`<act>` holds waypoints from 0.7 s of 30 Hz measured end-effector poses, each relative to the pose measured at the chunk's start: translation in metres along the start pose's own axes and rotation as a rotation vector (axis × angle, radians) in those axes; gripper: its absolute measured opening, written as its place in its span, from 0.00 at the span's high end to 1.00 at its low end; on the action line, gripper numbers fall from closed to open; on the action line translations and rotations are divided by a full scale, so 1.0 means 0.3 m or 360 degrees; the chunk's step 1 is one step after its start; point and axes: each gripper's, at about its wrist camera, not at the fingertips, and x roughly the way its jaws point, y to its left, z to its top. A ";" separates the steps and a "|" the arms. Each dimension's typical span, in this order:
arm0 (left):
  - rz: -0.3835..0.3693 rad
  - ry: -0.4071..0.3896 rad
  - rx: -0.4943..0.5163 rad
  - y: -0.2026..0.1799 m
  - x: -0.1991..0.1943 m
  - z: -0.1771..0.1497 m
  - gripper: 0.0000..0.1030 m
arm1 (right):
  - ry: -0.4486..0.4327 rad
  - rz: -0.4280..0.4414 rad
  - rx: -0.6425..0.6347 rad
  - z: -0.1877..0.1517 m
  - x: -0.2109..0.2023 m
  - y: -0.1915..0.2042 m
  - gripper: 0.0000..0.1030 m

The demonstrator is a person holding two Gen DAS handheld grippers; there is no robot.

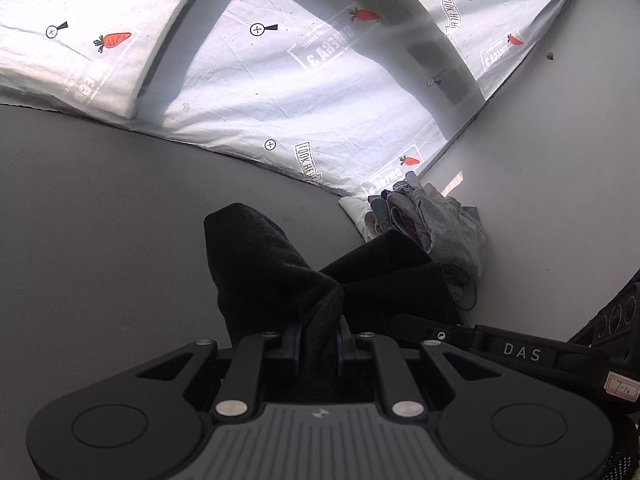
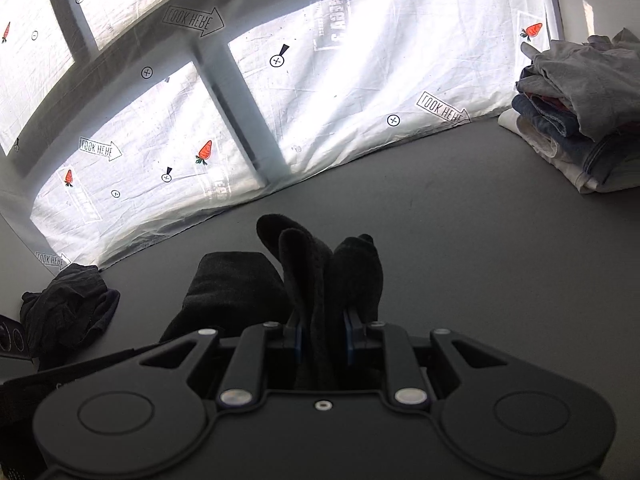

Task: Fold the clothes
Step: 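Grasp the folded sweater with both tools and lift it, then carry the sweater with both tools onto the clothes stack and release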

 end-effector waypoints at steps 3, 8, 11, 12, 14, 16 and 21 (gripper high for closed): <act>0.0002 -0.0003 -0.0006 -0.091 0.055 -0.046 0.85 | -0.0052 0.0015 0.0010 0.006 -0.055 -0.084 0.81; 0.0054 -0.0054 0.0046 -0.321 0.215 -0.128 0.85 | -0.0131 0.0122 0.0019 0.031 -0.131 -0.331 0.81; 0.0119 -0.0095 -0.0008 -0.480 0.332 -0.180 0.85 | -0.0141 0.0205 -0.0009 0.079 -0.188 -0.509 0.81; 0.0140 -0.0116 -0.0033 -0.534 0.368 -0.193 0.85 | -0.0141 0.0234 -0.0015 0.101 -0.208 -0.564 0.81; 0.0128 -0.0158 -0.0078 -0.633 0.437 -0.220 0.85 | -0.0169 0.0308 -0.0043 0.141 -0.258 -0.685 0.81; 0.0139 -0.0157 -0.0117 -0.725 0.513 -0.231 0.85 | -0.0182 0.0314 -0.0104 0.184 -0.299 -0.784 0.81; 0.0134 -0.0176 -0.0028 -0.970 0.666 -0.195 0.85 | -0.0222 0.0294 -0.0059 0.311 -0.385 -1.007 0.81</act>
